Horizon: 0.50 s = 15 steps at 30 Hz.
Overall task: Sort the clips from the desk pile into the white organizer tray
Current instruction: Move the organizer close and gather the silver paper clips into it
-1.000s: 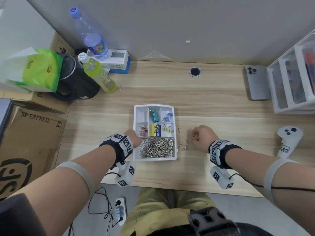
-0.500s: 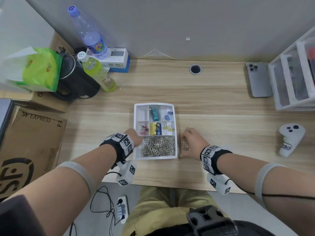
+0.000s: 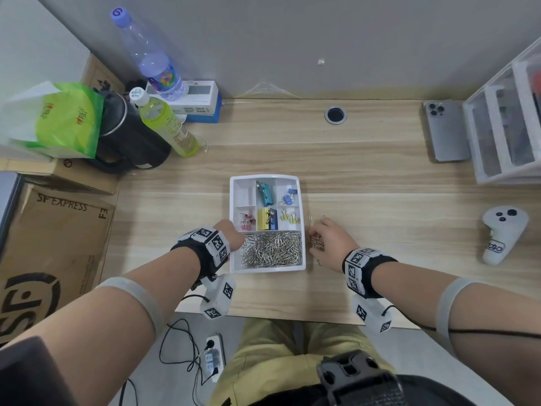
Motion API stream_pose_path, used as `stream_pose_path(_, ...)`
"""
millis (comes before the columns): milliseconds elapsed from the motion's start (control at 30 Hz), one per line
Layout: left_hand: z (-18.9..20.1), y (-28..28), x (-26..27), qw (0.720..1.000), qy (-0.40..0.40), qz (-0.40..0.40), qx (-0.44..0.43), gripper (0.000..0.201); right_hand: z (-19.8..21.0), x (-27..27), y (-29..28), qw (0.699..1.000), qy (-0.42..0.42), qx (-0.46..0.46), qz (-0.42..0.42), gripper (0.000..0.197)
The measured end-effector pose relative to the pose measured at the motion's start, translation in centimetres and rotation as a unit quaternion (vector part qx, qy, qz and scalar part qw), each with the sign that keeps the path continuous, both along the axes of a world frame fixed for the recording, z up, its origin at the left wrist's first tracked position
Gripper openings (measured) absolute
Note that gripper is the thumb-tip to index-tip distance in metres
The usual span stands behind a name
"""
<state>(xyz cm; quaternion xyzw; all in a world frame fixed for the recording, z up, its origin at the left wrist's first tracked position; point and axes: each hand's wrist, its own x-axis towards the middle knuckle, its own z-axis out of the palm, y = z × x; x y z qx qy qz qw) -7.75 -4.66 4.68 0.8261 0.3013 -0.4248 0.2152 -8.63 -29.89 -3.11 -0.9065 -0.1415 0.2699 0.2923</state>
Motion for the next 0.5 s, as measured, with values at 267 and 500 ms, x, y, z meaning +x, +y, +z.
stream_pose_path(267, 0.0, 0.1, 0.1, 1.0, 0.005, 0.0, 0.001, 0.021, -0.5, -0.6, -0.7, 0.999, -0.01, -0.032, 0.027, 0.076)
stream_pose_path(500, 0.0, 0.0, 0.1, 1.0, 0.005, -0.002, 0.0, 0.022, -0.4, 0.6, -1.3, 0.997, 0.052, -0.003, 0.063, 0.078)
